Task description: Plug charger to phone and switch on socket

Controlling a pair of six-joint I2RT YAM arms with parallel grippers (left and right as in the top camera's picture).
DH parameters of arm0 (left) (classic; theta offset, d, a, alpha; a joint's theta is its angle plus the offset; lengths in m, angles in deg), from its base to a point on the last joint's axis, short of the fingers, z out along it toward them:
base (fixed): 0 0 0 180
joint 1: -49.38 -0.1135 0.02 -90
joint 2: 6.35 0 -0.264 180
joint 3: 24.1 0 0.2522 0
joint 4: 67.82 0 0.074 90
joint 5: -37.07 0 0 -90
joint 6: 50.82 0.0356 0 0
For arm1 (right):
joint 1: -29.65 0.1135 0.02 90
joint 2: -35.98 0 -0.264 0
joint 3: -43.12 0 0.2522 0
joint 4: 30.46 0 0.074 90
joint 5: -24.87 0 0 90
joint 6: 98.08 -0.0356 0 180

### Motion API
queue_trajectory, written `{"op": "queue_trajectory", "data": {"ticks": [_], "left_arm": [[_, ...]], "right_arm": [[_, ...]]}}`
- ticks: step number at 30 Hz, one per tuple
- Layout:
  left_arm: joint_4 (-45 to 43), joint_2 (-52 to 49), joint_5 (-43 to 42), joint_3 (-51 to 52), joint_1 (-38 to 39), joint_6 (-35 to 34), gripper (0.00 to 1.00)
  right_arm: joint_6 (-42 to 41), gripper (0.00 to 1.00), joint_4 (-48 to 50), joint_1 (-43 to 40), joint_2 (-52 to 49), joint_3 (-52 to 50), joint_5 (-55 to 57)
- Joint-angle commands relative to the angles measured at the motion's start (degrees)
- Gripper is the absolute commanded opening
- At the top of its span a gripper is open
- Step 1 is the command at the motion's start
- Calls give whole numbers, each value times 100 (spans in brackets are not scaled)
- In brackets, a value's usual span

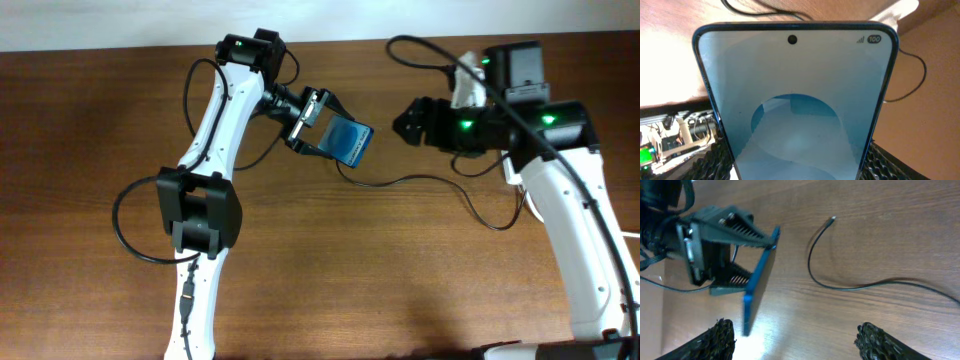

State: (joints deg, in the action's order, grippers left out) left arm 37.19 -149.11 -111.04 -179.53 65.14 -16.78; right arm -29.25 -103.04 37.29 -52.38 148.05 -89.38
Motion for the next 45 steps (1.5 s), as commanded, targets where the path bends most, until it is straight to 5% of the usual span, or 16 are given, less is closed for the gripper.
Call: {"op": "queue_trajectory", "data": {"ticks": [1,6,14,28,40,43,45], "left_arm": [[-186,59,885,-166,-22,-382,0],[-278,59,1182,-164,-17,-1558,0],[-269,59,-164,-164,-2,-1589,0],[-269,59,-356,-164,-2,-1604,0],[-267,59,-354,-166,-2,-1600,0],[-271,59,72,-164,-7,-656,0],[-271,59,658,-164,-7,1158,3]], "right_arm": [[-1182,80,138,549,-109,98,966],[-1563,75,389,896,-763,98,850],[-1528,61,1012,1056,-1370,98,330],[-1207,14,1239,1298,-1373,98,693],[-1207,4,1263,1261,-1370,98,699],[-1161,4,1176,883,-1325,101,691],[-855,4,1126,481,-1154,101,509]]}}
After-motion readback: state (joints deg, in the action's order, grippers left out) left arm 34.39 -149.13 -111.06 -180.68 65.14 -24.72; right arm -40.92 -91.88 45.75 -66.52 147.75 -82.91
